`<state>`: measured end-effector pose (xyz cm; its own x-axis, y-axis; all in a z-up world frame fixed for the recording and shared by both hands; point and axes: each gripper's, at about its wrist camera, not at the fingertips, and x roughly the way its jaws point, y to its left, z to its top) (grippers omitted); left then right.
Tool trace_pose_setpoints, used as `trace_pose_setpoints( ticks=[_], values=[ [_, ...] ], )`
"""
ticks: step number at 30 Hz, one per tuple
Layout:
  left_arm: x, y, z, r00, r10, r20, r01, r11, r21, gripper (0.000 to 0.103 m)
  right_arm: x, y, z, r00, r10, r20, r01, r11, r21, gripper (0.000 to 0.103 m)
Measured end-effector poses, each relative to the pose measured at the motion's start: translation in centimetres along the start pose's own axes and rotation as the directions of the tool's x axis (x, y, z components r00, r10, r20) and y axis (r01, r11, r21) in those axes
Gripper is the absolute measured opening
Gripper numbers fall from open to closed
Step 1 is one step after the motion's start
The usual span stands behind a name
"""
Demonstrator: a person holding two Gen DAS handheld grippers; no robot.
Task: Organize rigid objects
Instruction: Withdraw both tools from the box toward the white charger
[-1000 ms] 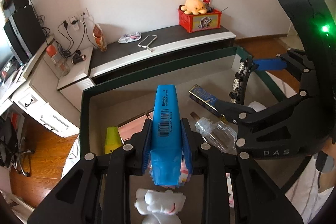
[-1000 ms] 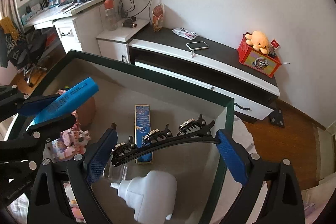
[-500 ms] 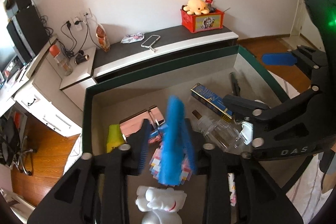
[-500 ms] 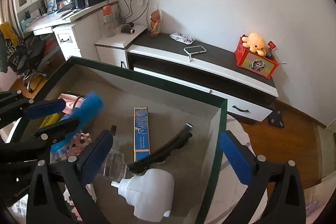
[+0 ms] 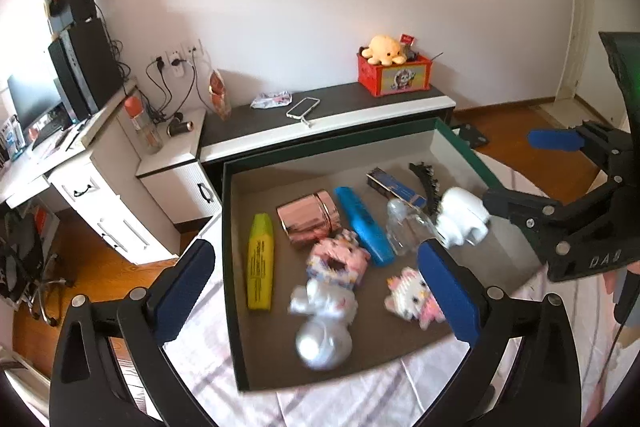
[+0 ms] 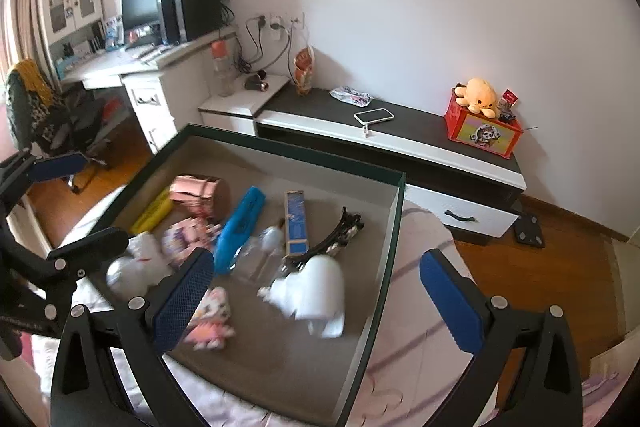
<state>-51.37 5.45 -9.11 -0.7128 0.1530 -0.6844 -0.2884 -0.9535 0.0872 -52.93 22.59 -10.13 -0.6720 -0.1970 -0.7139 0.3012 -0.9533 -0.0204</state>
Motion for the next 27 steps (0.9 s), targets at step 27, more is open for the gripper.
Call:
trace_pose_setpoints(
  ticks=[27],
  values=[
    [-8.4, -12.4, -17.0, 0.996, -0.061, -0.069, 0.075, 0.971, 0.228, 0.102, -9.2, -1.3, -17.2, 1.0, 0.005, -0.018, -0.001, 0.979, 0.206, 0.103]
  ],
)
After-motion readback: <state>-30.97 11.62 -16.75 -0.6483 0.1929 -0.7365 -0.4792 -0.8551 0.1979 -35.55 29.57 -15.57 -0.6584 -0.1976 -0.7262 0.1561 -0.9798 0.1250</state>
